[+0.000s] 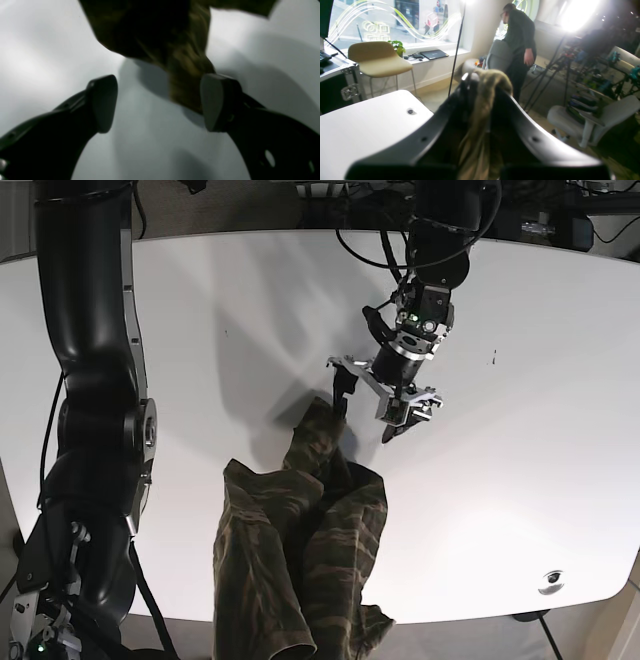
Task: Fold the T-shirt properly
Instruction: 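Grasp another part of the shirt with the left gripper and lift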
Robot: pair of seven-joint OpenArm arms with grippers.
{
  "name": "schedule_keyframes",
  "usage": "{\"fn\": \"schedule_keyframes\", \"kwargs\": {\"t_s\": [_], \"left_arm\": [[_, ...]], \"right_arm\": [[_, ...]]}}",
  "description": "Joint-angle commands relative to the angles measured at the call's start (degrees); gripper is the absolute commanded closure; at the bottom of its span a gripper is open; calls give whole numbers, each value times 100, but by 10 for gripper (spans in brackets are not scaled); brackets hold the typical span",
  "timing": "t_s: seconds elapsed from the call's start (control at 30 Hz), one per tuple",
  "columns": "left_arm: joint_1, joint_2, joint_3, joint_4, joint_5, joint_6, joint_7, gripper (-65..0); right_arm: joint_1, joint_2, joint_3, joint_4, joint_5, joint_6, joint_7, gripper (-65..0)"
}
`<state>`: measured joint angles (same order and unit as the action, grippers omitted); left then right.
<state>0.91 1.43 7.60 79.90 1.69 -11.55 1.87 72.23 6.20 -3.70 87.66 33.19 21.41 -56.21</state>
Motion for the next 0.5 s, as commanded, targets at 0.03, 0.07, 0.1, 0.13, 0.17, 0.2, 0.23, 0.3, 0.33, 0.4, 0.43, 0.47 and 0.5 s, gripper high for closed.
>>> {"fn": "schedule_keyframes", "kwargs": {"t_s": [0.03, 0.07, 0.1, 0.13, 0.17, 0.2, 0.23, 0.3, 0.33, 0.4, 0.43, 0.47, 0.5], "left_arm": [[-183, 81, 106, -108, -51, -71, -156, -485], [-253, 81, 265, -232, -51, -71, -156, -485], [-324, 81, 528, -407, -51, -71, -156, -483], [-332, 81, 678, -522, -24, -62, -156, -483], [-359, 81, 792, -689, -16, -36, -156, -483], [-464, 81, 801, -803, -16, -36, -156, -483], [-640, 81, 801, -1058, -24, -36, -156, -483], [-851, 99, 810, -1541, -42, -36, -156, -483], [-965, 169, 810, -1761, -42, -36, -156, -482], [-1124, 318, 801, -2113, -16, -36, -156, -478], [-1185, 336, 810, -2245, -7, -36, -156, -476], [-1247, 354, 810, -2359, -7, -27, -156, -472], [-1317, 354, 810, -2482, -7, -27, -156, -439]], "right_arm": [[257, -9, 32, 56, 35, -9, 218, -19], [257, -9, 32, 56, 35, -9, 218, -19], [257, -9, 32, 56, 35, -9, 218, -19], [257, -9, 32, 56, 35, 0, 218, -19], [257, 0, 32, 56, 35, 9, 218, -19], [257, 0, 32, 56, 35, 17, 218, -19], [257, 0, 32, 56, 35, 17, 218, -19], [257, 0, 32, 56, 35, 17, 218, -19], [257, 9, 32, 56, 35, 17, 218, -19], [257, 106, 32, 56, 35, 17, 218, -19], [257, 106, 32, 56, 35, 17, 218, -19], [257, 106, 32, 56, 35, 26, 218, -19], [257, 114, 32, 56, 35, 26, 218, -19]]}}
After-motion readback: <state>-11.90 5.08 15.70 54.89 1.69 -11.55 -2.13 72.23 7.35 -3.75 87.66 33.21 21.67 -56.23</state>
